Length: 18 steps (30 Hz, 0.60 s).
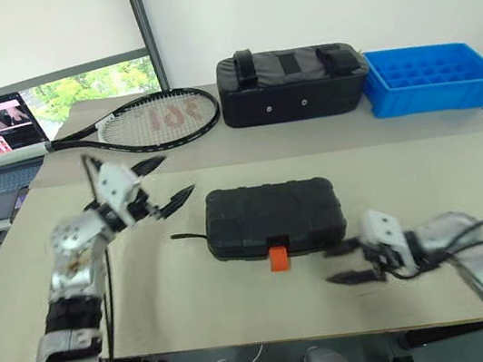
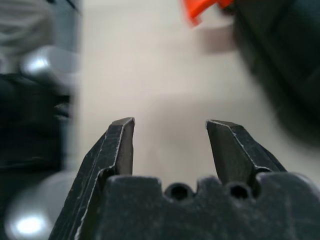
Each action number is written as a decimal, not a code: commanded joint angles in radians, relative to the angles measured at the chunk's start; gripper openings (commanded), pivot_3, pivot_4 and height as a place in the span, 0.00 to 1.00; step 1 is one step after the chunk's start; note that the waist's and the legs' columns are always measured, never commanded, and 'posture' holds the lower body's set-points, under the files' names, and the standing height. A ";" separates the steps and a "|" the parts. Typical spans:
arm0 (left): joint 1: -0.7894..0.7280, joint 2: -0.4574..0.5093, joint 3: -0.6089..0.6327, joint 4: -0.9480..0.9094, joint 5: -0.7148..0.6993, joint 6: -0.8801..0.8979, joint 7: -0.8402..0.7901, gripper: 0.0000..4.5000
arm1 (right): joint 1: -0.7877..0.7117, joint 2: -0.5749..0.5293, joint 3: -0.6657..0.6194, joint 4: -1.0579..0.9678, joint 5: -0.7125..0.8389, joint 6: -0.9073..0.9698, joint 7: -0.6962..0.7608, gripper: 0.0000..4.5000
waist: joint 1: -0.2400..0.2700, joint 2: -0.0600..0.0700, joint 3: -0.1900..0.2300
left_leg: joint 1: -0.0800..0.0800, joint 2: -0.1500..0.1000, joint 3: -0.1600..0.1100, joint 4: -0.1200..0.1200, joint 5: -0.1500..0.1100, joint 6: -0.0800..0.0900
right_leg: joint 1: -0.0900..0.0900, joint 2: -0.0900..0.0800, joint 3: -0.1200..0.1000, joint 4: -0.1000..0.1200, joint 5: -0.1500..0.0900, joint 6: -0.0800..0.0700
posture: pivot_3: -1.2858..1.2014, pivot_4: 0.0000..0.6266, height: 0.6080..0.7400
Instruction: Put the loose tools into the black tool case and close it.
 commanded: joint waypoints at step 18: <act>-0.218 -0.244 -0.216 0.268 0.297 0.022 0.052 0.99 | 0.013 0.137 -0.137 -0.239 0.034 0.349 -0.391 0.60 | 0.008 0.003 -0.001 | -0.005 -0.001 -0.003 -0.002 -0.001 0.002 | -0.001 0.000 0.000 -0.004 0.003 -0.006 | 0.52 0.24 0.76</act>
